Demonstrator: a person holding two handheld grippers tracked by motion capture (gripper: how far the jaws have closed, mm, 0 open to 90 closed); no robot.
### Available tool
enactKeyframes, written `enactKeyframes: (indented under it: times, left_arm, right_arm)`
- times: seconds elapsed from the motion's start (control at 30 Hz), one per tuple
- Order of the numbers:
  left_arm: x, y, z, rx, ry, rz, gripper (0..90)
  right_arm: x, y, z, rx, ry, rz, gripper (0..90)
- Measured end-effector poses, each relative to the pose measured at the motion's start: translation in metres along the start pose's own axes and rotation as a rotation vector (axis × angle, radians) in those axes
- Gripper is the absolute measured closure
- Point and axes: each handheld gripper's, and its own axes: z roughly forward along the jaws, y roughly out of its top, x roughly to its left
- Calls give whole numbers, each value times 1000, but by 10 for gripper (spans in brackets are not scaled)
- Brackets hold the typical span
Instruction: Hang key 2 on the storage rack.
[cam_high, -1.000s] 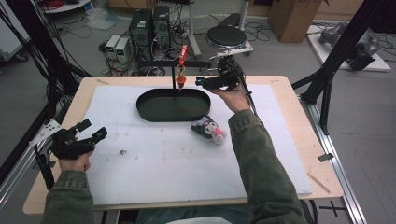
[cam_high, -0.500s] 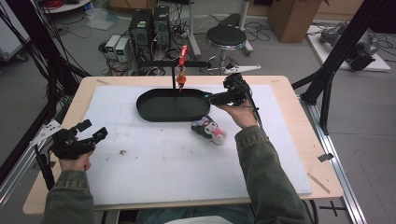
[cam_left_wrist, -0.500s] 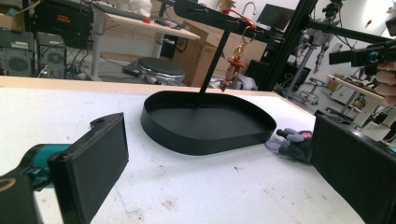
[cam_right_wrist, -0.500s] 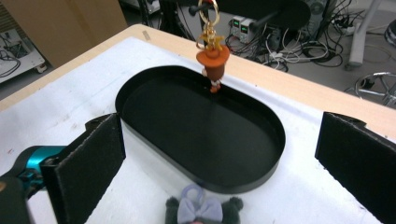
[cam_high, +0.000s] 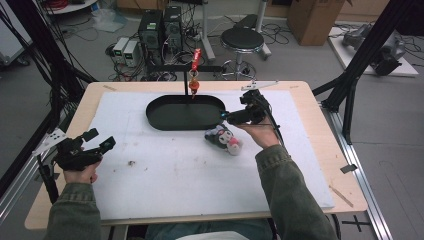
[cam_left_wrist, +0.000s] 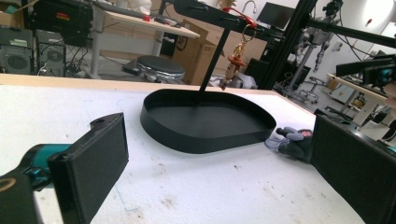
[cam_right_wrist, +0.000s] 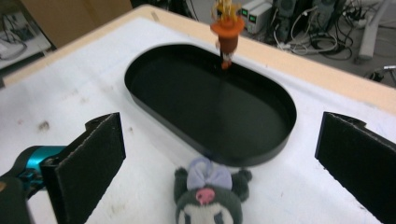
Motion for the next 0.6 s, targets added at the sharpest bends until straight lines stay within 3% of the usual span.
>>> enactKeyframes:
  times: [0.6]
  left_arm:
    - [1, 0, 0, 4, 4, 0, 51]
  right_arm:
    - [-9, -54, 17, 142, 11, 18, 4]
